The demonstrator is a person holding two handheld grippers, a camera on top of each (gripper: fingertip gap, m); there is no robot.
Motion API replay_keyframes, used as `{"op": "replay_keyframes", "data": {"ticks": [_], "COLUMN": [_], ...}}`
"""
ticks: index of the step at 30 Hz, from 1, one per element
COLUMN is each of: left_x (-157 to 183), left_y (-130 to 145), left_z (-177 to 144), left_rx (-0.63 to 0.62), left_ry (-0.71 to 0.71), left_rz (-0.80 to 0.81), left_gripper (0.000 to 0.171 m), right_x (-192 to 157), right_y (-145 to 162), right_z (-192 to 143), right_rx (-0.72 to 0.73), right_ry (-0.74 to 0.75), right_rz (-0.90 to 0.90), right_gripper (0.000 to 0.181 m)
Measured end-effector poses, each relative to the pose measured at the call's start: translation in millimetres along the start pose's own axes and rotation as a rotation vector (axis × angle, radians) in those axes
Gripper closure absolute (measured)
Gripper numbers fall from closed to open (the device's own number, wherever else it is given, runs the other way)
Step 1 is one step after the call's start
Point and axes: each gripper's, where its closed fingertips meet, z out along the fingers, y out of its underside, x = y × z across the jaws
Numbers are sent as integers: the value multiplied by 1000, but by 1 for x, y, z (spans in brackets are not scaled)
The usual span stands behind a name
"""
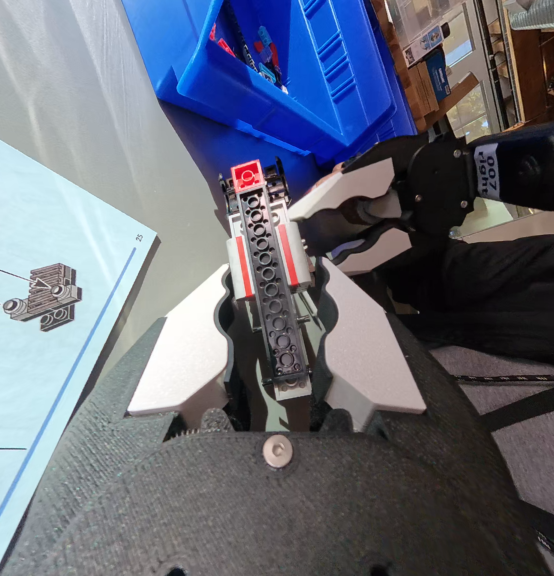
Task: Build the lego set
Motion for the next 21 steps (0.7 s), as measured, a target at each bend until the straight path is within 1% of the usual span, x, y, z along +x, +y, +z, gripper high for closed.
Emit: {"op": "replay_keyframes", "data": {"ticks": [2,3,6,9,12,14,16,19,21], "left_x": [-1,-1,-3,-4,-5,-6,-6,-7,-6], "left_y": [-1,-2,-6,-9,-10,-11,-10,-10,-9], "left_z": [-1,-2,-5,-8,-10,-10,-10,-10,-10], "left_rx": [8,14,37,52,57,57,57,58,58], "left_ry": [-3,-4,-13,-14,-17,-20,-22,-16,-1], "left_rz": [-3,-7,-16,-20,-21,-23,-27,-48,-67], "left_gripper": [119,119,119,119,119,119,119,119,119], "right_x": [9,10,-5,-11,-18,-23,-28,-25,-9], "right_y": [-1,-2,-3,-4,-3,-6,-9,-9,-13], "right_z": [-1,-2,-7,-6,0,2,4,4,-3], "right_rx": [-1,-3,-8,-5,-26,-26,-15,2,37], "right_ry": [45,43,-55,-60,-63,-58,-54,-32,28], "right_rz": [48,85,239,302,296,258,205,141,124], "right_gripper": [133,134,134,134,139,147,170,171,172]}}
